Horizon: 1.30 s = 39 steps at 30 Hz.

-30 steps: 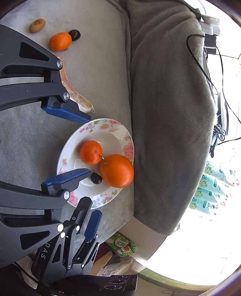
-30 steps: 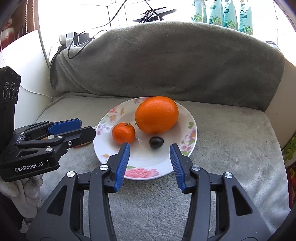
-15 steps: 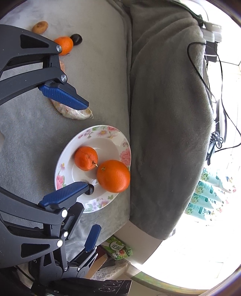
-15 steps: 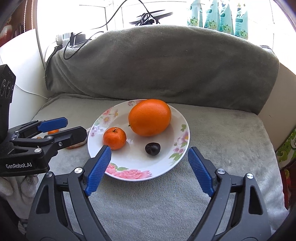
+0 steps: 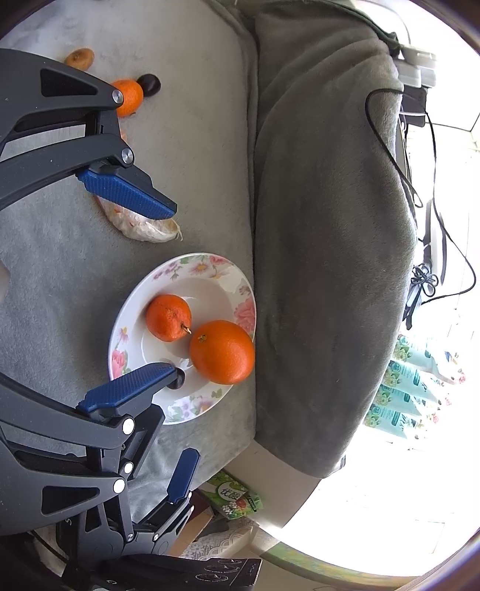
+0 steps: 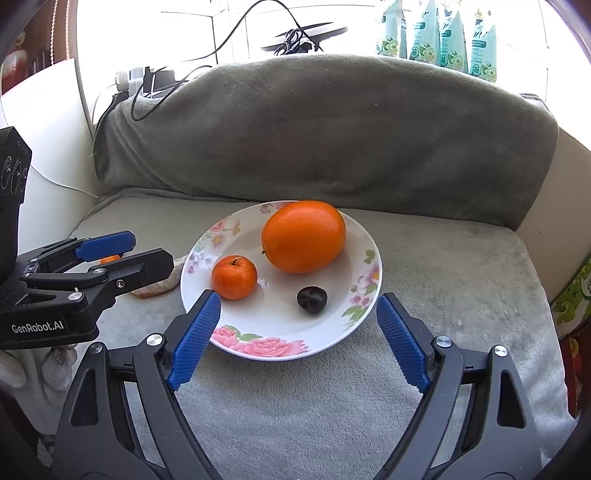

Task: Organize fruits
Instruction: 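Open both grippers and withdraw them from the plate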

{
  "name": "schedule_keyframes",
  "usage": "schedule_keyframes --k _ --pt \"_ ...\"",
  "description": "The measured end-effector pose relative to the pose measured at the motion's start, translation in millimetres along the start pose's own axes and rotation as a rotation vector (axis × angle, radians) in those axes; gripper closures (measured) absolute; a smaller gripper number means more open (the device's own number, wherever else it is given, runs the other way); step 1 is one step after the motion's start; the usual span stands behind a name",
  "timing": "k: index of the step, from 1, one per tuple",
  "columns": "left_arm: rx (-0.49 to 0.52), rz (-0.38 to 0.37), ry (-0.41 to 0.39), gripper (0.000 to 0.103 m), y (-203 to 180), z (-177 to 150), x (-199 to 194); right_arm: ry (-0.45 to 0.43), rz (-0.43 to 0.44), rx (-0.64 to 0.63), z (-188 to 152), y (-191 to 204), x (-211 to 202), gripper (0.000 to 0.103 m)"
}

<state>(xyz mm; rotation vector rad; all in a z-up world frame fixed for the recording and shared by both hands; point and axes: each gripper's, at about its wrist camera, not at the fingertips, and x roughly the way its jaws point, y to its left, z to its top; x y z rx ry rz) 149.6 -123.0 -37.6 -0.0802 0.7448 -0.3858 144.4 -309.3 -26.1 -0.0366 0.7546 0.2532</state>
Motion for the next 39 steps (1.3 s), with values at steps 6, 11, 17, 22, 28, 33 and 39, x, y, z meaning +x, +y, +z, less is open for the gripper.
schedule_keyframes --k 6,11,17,22,28,33,39 --pt "-0.003 0.001 -0.010 0.023 1.5 1.4 -7.3 0.004 0.002 -0.020 0.2 5.5 -2.0 0.014" --pt "-0.008 0.006 -0.020 0.023 4.2 2.5 -16.4 0.003 0.002 -0.033 1.0 11.2 -5.0 0.014" --pt "-0.017 0.010 -0.041 0.023 11.1 3.5 -29.0 -0.003 0.009 -0.055 3.7 22.2 -10.5 0.010" --pt "-0.030 0.022 -0.057 0.023 20.0 3.6 -40.1 -0.009 0.017 -0.080 6.3 35.2 -14.1 0.008" --pt "-0.042 0.043 -0.073 0.023 35.2 2.6 -53.9 -0.004 0.046 -0.098 11.1 52.3 -13.6 0.008" --pt "-0.067 0.065 -0.086 0.023 54.9 -0.7 -65.9 0.002 0.075 -0.110 16.8 66.5 -10.8 0.008" --pt "-0.096 0.117 -0.097 0.023 86.1 -6.5 -80.8 0.009 0.118 -0.104 23.4 80.3 -5.5 0.001"
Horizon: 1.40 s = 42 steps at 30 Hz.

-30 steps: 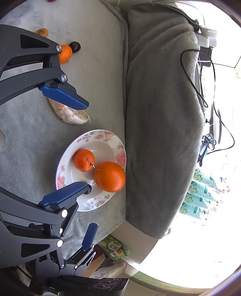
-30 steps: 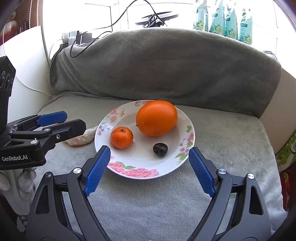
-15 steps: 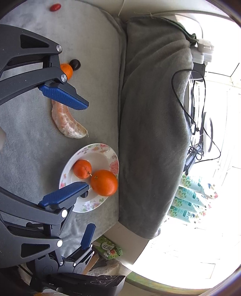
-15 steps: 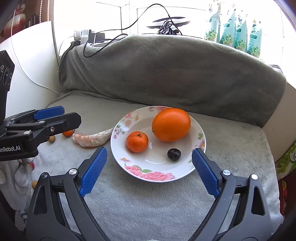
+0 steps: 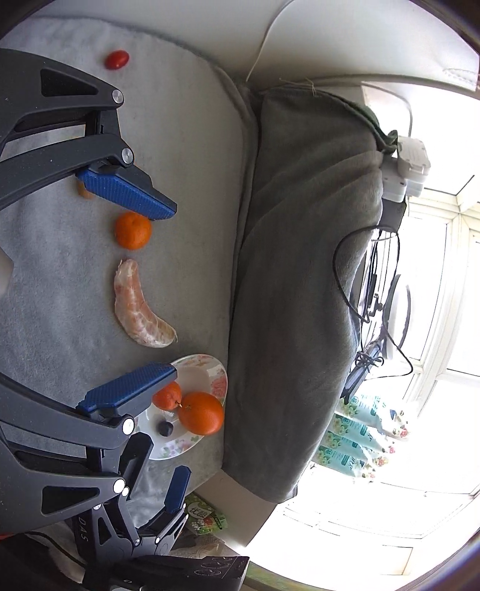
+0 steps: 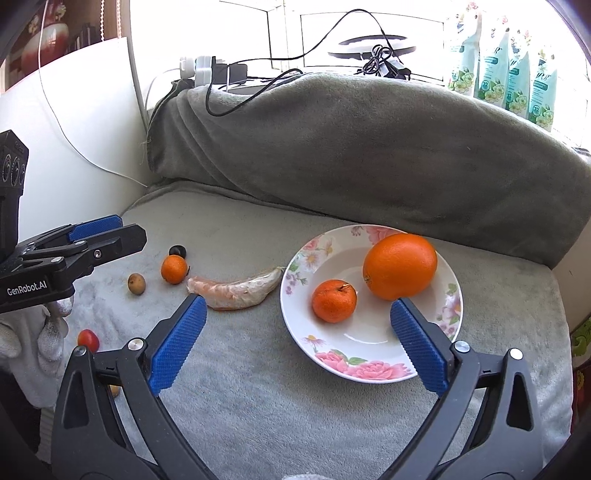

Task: Organize fruits
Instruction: 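Open both grippers and withdraw them from the plate, then move the right gripper toward the peeled pomelo segment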

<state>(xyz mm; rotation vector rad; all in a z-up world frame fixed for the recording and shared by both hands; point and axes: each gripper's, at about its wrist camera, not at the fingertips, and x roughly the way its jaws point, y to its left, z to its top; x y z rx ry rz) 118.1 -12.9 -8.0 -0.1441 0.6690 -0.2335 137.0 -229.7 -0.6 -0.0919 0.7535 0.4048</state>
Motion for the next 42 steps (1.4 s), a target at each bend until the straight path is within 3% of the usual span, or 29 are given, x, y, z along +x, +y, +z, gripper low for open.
schedule_keyframes --k 14,28,32,36,42 --pt "-0.081 0.124 -0.003 0.023 77.3 -8.9 -16.8 0.032 0.092 -0.035 17.4 30.2 19.6 0.001" --pt "-0.127 0.144 0.012 0.023 114.8 -29.6 -24.4 0.086 0.148 -0.178 20.8 74.0 45.0 0.001" --pt "-0.093 0.111 0.011 0.023 109.9 -27.5 -22.3 0.126 0.203 -0.073 19.4 69.7 49.8 0.005" --pt "-0.054 0.024 0.032 0.023 101.3 -24.1 -15.4 0.196 0.272 0.134 12.5 52.4 60.7 0.013" --pt "0.093 -0.070 0.067 0.024 69.6 -22.5 -3.3 0.259 0.296 0.334 1.4 36.8 77.6 0.027"
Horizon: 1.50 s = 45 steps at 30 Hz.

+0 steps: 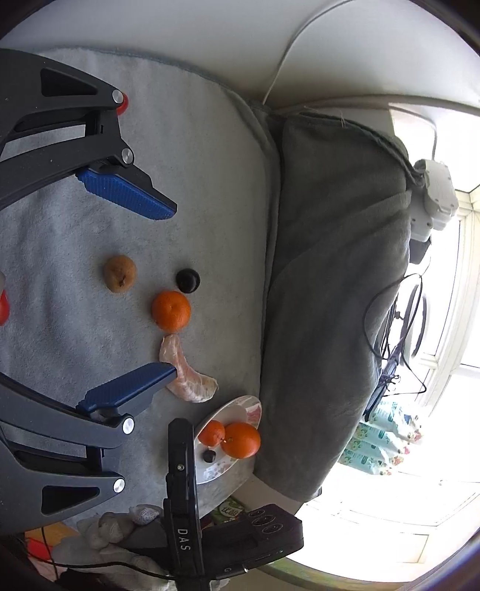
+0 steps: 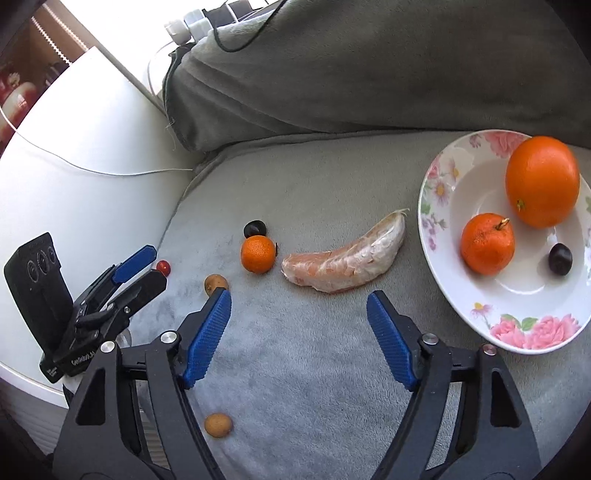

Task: Organize fruits
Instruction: 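Move the right gripper toward the peeled pomelo segment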

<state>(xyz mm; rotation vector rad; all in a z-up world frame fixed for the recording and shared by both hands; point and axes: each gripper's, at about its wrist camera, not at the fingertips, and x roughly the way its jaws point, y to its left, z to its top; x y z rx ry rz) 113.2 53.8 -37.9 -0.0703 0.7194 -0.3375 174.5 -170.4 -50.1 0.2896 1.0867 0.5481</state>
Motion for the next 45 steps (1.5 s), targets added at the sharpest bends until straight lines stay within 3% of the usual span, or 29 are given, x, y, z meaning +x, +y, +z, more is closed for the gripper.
schedule_keyframes --k 11,19,37,45 --pt "0.166 -0.136 0.104 0.039 -41.9 9.8 33.9 -0.026 -0.021 0.193 8.4 -23.5 19.8 0.040" --pt "0.205 -0.206 0.178 0.046 -52.0 12.8 63.3 -0.054 -0.038 0.251 11.7 -28.1 24.7 0.045" --pt "0.333 -0.272 0.258 0.056 -65.9 15.6 101.1 -0.083 -0.147 0.369 7.8 -24.8 39.5 0.050" --pt "0.322 -0.301 0.298 0.058 -59.0 14.7 108.4 -0.111 -0.173 0.394 11.9 -25.1 43.6 0.054"
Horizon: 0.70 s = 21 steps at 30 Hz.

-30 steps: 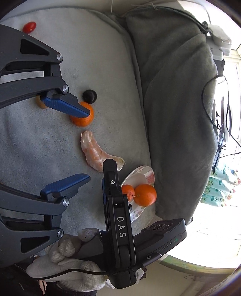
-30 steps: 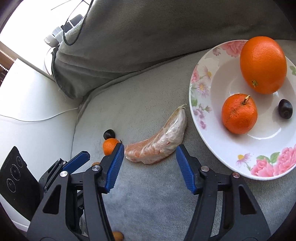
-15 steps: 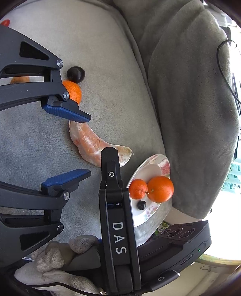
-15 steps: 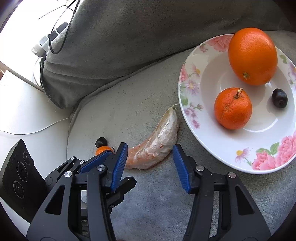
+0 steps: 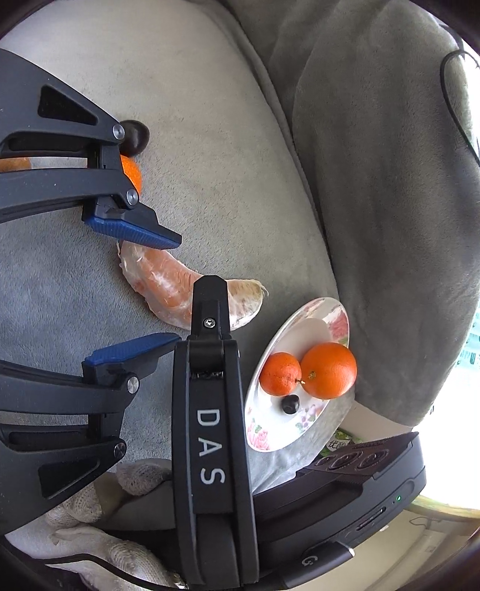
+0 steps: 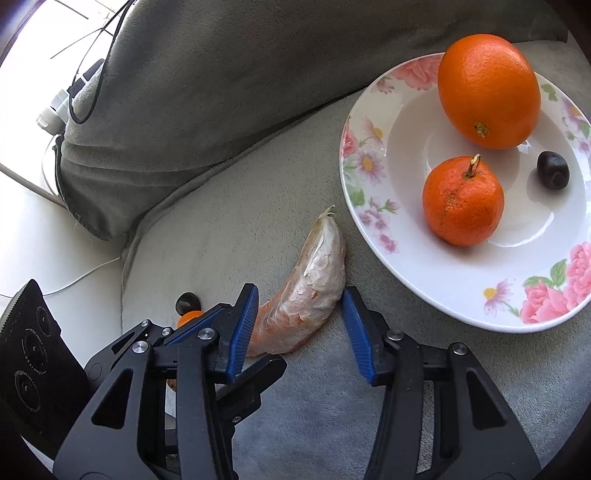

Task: Organize fruits
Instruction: 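Move the right gripper toward the peeled pomelo segment, then close the right gripper on the pomelo segment and lift it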

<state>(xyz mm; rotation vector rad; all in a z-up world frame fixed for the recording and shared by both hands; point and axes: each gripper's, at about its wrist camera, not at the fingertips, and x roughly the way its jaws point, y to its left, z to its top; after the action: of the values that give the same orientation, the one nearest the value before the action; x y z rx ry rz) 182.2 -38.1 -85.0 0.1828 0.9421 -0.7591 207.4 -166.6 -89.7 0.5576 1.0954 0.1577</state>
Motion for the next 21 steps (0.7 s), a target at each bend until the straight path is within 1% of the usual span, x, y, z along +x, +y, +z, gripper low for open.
schedule_keyframes --k 3,4,8,14,17,21 --pt "0.001 -0.005 0.022 0.061 3.4 1.9 4.6 -0.005 -0.008 0.002 1.4 1.6 3.5 0.061" --pt "0.005 -0.002 0.031 0.063 3.9 2.6 6.1 -0.005 -0.004 0.005 1.7 1.0 4.1 0.061" --pt "0.035 0.008 0.052 0.063 0.1 4.9 9.8 -0.004 -0.001 -0.001 2.5 0.1 4.8 0.064" --pt "0.034 0.029 0.048 0.064 -2.2 3.7 8.5 -0.005 0.044 -0.003 2.6 -7.3 -3.9 0.069" --pt "0.030 0.046 0.039 0.065 -3.2 3.0 5.8 -0.017 0.057 -0.029 2.0 -4.5 -9.1 0.072" --pt "0.017 0.049 0.033 0.066 -2.7 2.7 2.4 -0.032 0.068 -0.061 -0.9 -0.3 -16.3 0.074"
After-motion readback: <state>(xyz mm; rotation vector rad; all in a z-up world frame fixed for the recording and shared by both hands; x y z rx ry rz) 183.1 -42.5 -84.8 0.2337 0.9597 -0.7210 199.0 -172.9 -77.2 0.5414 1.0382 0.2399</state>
